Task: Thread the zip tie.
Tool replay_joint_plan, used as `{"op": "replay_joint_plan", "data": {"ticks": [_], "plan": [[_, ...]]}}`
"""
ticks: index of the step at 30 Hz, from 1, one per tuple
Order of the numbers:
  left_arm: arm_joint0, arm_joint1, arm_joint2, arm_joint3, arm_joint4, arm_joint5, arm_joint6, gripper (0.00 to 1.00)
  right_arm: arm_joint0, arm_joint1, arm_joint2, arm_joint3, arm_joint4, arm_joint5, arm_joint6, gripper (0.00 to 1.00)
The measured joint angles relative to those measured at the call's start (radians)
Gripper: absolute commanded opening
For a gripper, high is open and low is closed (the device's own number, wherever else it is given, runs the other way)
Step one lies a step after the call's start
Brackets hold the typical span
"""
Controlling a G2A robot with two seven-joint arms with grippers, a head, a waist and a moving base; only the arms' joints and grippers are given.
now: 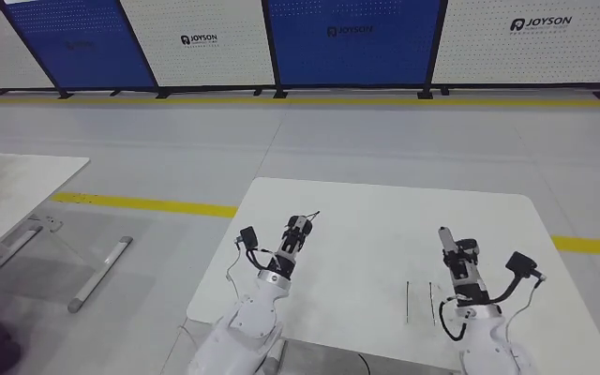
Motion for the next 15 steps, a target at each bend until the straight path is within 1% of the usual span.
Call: {"op": "replay_joint_plan", "data": {"ticks": [2, 3, 12, 13, 15], "plan": [[-0.012, -0.002, 0.007, 0.021, -0.008, 0.014, -0.017, 0.0, -0.001, 0.0, 0.003, 0.0, 0.009, -0.002, 0.005, 1.0], [-0.013, -0.002, 0.008, 0.024, -0.009, 0.017, -0.023, 0.0, -0.001, 0.0, 0.003, 0.0, 0.007, -0.002, 0.005, 1.0], [-0.013, -0.002, 0.008, 0.023, -0.008, 0.017, -0.022, 0.0, -0.001, 0.0, 0.002, 0.001, 0.007, 0.0, 0.005, 1.0], [-0.015, -0.002, 0.008, 0.024, -0.005, 0.018, -0.016, 0.0, -0.001, 0.0, 0.001, 0.002, 0.015, 0.006, 0.006, 1.0], [-0.025, -0.006, 0.014, 0.033, 0.004, 0.019, 0.01, 0.0, -0.002, -0.003, 0.01, 0.001, 0.077, 0.031, 0.005, 1.0]]}}
